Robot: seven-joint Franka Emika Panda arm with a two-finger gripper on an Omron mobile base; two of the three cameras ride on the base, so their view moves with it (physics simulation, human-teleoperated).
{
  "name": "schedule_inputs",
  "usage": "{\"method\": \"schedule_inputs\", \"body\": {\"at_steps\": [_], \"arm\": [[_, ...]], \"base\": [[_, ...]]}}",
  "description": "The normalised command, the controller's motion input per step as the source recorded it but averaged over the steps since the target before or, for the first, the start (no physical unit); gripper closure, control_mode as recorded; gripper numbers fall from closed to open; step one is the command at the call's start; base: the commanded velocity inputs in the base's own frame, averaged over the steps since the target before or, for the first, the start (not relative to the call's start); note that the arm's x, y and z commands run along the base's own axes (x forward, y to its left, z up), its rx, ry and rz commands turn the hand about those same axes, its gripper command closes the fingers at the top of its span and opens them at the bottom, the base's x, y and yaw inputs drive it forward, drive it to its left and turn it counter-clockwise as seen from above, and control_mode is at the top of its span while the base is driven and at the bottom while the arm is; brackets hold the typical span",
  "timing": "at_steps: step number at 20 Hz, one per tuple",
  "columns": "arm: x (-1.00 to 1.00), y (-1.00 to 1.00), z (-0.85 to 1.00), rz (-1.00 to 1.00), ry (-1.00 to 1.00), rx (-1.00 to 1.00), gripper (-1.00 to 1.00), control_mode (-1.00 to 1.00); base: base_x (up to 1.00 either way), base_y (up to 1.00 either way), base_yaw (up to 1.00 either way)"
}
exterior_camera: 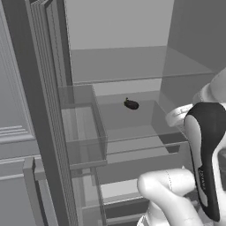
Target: Take the strawberry from the fridge and place it on top of the pancake, located on the dining counter.
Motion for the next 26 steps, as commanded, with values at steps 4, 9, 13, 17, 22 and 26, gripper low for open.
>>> {"method": "schedule_inputs", "body": {"at_steps": [4,9,13,17,22,26], "arm": [[-0.49,0.03,0.0,0.0,0.03,0.0,1.0,-1.0],[-0.47,0.07,0.0,0.0,0.0,0.0,1.0,1.0],[0.0,0.0,0.0,0.0,0.0,0.0,1.0,1.0],[0.0,0.0,0.0,0.0,0.0,0.0,1.0,1.0],[0.0,0.0,0.0,0.0,0.0,0.0,1.0,1.0],[0.0,0.0,0.0,0.0,0.0,0.0,1.0,1.0]], "base": [[0.0,0.0,0.0],[-0.4,0.0,0.0],[-1.0,0.0,0.0],[-1.0,0.0,0.0],[-1.0,-0.09,0.0],[-1.0,-0.09,0.0]]}}
